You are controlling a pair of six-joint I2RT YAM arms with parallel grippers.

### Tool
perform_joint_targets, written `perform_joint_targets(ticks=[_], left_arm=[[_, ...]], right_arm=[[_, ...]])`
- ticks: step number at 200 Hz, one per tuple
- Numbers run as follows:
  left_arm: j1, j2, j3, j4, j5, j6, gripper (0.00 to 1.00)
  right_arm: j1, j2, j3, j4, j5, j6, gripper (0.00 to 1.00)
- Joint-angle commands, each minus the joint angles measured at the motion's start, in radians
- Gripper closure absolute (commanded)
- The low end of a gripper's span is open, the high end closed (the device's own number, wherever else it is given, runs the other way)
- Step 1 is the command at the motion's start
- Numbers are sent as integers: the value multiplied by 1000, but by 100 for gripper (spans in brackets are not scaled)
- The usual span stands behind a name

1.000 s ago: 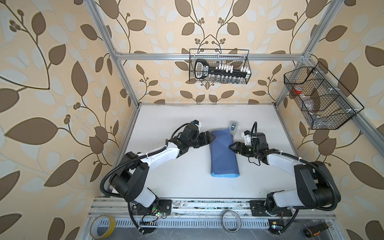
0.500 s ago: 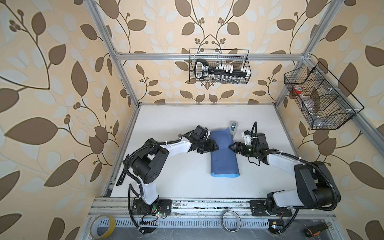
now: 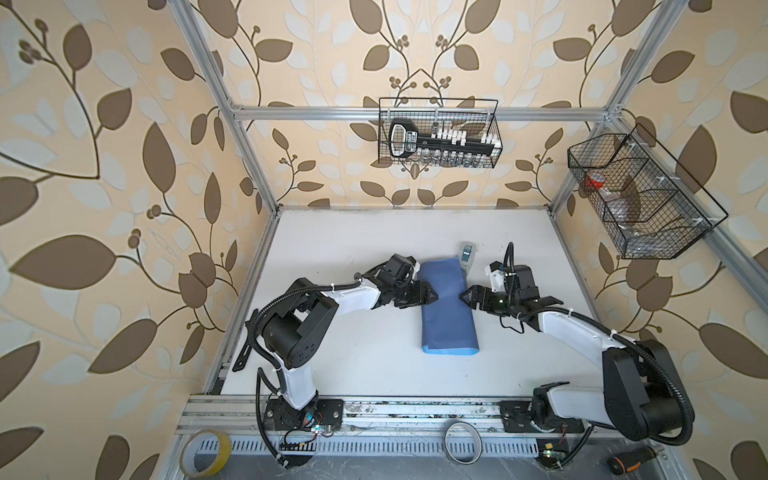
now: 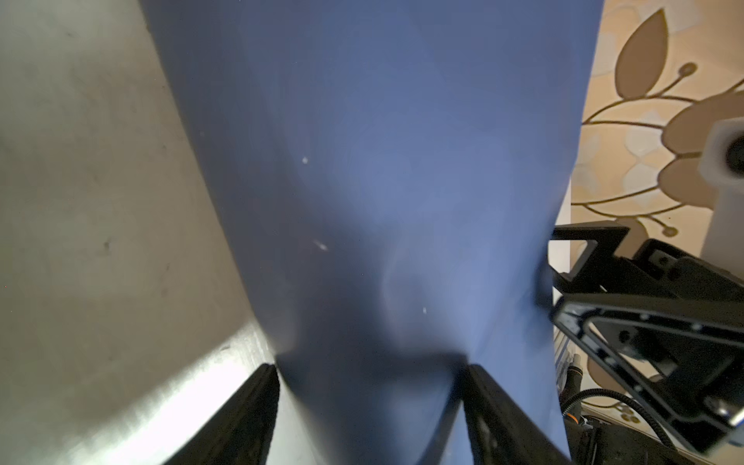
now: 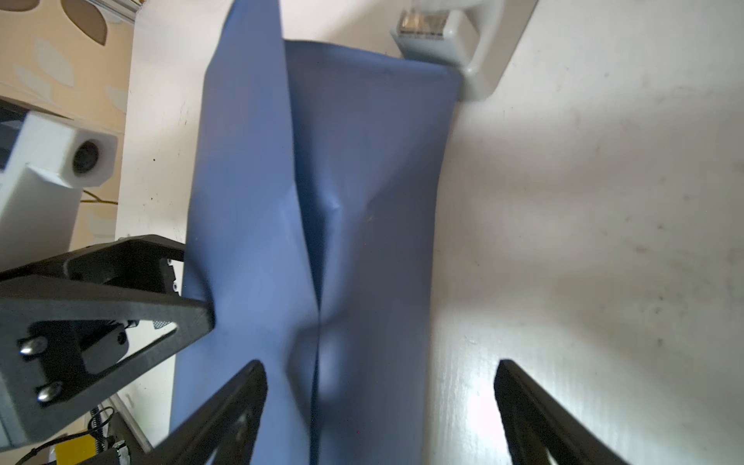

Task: Wrap a gift box in wrapping paper
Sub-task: Fold the wrapping paper for the gift box.

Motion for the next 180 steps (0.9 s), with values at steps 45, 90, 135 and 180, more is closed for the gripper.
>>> perform_joint_targets(ticks=[45, 90, 135, 180], left_arm=[[-19, 12, -45, -145, -61, 49, 27], [-18, -9, -58, -136, -72, 34, 27], [-1, -51, -85, -128, -89, 17, 26], [52, -92, -122, -137, -81, 25, 25]], right_arm=[[81, 79, 74, -38, 40, -49, 19], [151, 111, 82, -38, 48, -48, 30], [201, 124, 77, -6, 54, -12, 35], [264, 167, 99, 56, 37, 51, 35]])
